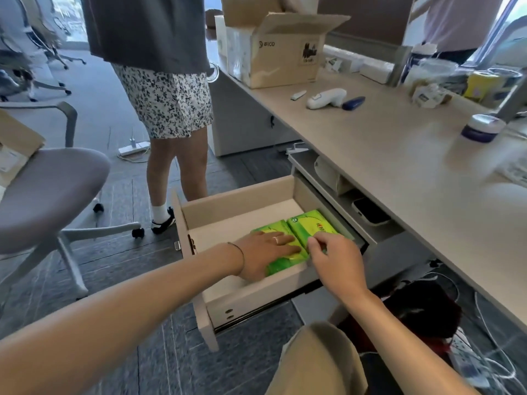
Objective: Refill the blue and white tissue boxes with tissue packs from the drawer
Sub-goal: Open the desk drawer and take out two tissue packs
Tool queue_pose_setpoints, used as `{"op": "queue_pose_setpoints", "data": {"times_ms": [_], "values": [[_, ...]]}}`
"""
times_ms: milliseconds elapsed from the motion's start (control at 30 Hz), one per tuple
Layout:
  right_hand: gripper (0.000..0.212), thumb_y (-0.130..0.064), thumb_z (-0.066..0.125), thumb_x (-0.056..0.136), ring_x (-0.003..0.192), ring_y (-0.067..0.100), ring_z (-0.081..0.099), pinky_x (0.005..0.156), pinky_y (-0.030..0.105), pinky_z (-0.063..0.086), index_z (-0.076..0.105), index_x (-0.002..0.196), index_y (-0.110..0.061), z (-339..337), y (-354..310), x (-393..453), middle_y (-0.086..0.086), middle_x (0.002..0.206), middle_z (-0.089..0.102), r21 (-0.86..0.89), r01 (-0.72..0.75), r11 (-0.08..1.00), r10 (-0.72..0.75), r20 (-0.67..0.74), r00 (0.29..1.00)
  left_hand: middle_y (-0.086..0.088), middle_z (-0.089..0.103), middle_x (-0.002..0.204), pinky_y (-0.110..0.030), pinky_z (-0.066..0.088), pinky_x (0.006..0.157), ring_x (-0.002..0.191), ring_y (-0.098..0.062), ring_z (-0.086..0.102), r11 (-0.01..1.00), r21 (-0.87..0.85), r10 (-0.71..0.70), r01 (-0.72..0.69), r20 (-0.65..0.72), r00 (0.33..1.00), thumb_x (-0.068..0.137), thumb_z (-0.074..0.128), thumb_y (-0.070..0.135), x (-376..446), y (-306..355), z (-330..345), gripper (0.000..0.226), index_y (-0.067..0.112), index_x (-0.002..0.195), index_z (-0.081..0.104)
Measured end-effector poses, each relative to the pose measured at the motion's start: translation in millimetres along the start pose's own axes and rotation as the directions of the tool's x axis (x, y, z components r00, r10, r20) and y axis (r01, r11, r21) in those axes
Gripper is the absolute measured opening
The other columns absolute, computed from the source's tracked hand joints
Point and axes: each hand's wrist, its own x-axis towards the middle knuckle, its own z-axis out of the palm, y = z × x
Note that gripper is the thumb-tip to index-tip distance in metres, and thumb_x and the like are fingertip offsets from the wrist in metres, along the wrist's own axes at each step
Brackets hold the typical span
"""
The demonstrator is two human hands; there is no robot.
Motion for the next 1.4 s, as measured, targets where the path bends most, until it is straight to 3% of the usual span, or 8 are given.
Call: {"op": "queue_pose_setpoints", "data": {"times_ms": [233,333,467,633,800,967,1167,1400], "values": [[0.037,-0.031,0.052,0.097,0.057,0.014,0.050,0.052,0.039,0.035,0.056,0.063,-0.017,6,5,14,-0.002,0.055,0.054,-0.022,-0.004,1.000,0.004,-0.002,1.000,-0.011,0.030,0.153,-0.044,0.027,0.116,0.139,-0.033,0.033,0.979,0.183,-0.086,0.094,-0.053,0.995,0.074,0.071,0.034,-10,-14,1,0.098,0.031,0.157,0.017],[0.035,-0.029,0.054,0.096,0.062,0.017,0.049,0.053,0.037,0.032,0.054,0.063,-0.019,8,9,17,-0.004,0.058,0.053,-0.061,0.017,0.998,-0.016,0.016,1.000,-0.010,0.026,0.157,-0.049,0.015,0.122,0.150,-0.031,0.019,0.986,0.148,-0.074,0.079,-0.039,0.996,0.069,0.073,0.037,3,-21,7,0.105,0.030,0.156,0.016],[0.013,-0.024,0.056,0.091,0.094,0.020,0.059,0.076,0.039,0.051,0.069,0.091,-0.023,10,17,30,-0.005,0.094,0.068,-0.139,0.014,0.990,-0.002,0.087,0.996,-0.006,0.043,0.144,-0.048,0.017,0.121,0.139,-0.028,0.037,0.993,0.096,-0.054,0.063,-0.093,0.994,0.062,0.076,0.040,6,-24,16,0.099,0.030,0.148,0.028],[0.044,-0.029,0.052,0.091,0.127,0.034,0.044,0.099,0.045,0.043,0.050,0.133,-0.017,24,10,57,0.012,0.138,0.049,-0.408,-0.104,0.907,0.249,0.322,0.913,-0.007,0.039,0.143,-0.047,0.018,0.119,0.135,-0.027,0.037,0.990,0.075,-0.115,0.117,-0.036,0.993,0.062,0.075,0.042,-18,-31,21,0.101,0.034,0.148,0.021],[0.058,-0.036,0.055,0.084,0.125,0.041,0.043,0.097,0.050,0.041,0.043,0.136,-0.016,48,-6,68,0.018,0.138,0.044,-0.618,-0.061,0.784,0.330,0.330,0.885,-0.004,0.031,0.150,-0.054,0.011,0.121,0.144,-0.027,0.026,0.982,0.026,-0.188,0.187,0.040,0.981,0.066,0.074,0.040,-36,-41,28,0.102,0.037,0.150,0.015],[0.060,-0.032,0.060,0.079,0.125,0.038,0.041,0.101,0.051,0.036,0.043,0.136,-0.025,66,-12,70,0.013,0.139,0.043,-0.552,0.014,0.833,0.222,0.359,0.907,-0.007,0.019,0.158,-0.060,0.000,0.121,0.152,-0.028,0.011,0.977,0.020,-0.213,0.212,0.115,0.970,0.071,0.072,0.037,-36,-42,32,0.110,0.034,0.155,0.002],[0.081,-0.036,0.066,0.078,0.126,0.043,0.043,0.102,0.056,0.034,0.026,0.149,-0.037,72,-7,80,0.018,0.142,0.036,-0.478,-0.085,0.874,0.313,0.422,0.851,-0.009,0.011,0.163,-0.064,-0.002,0.119,0.154,-0.029,0.002,0.972,0.041,-0.236,0.233,0.143,0.961,0.075,0.072,0.032,-33,-36,32,0.111,0.031,0.157,-0.002],[0.082,-0.051,0.065,0.074,0.125,0.038,0.045,0.102,0.051,0.034,0.029,0.147,-0.037,58,-32,79,0.011,0.139,0.044,-0.335,-0.033,0.942,0.154,0.340,0.928,-0.012,0.004,0.166,-0.066,-0.002,0.118,0.154,-0.032,-0.003,0.959,0.101,-0.279,0.265,0.164,0.946,0.082,0.068,0.031,-34,-26,32,0.108,0.028,0.158,-0.009]]}}
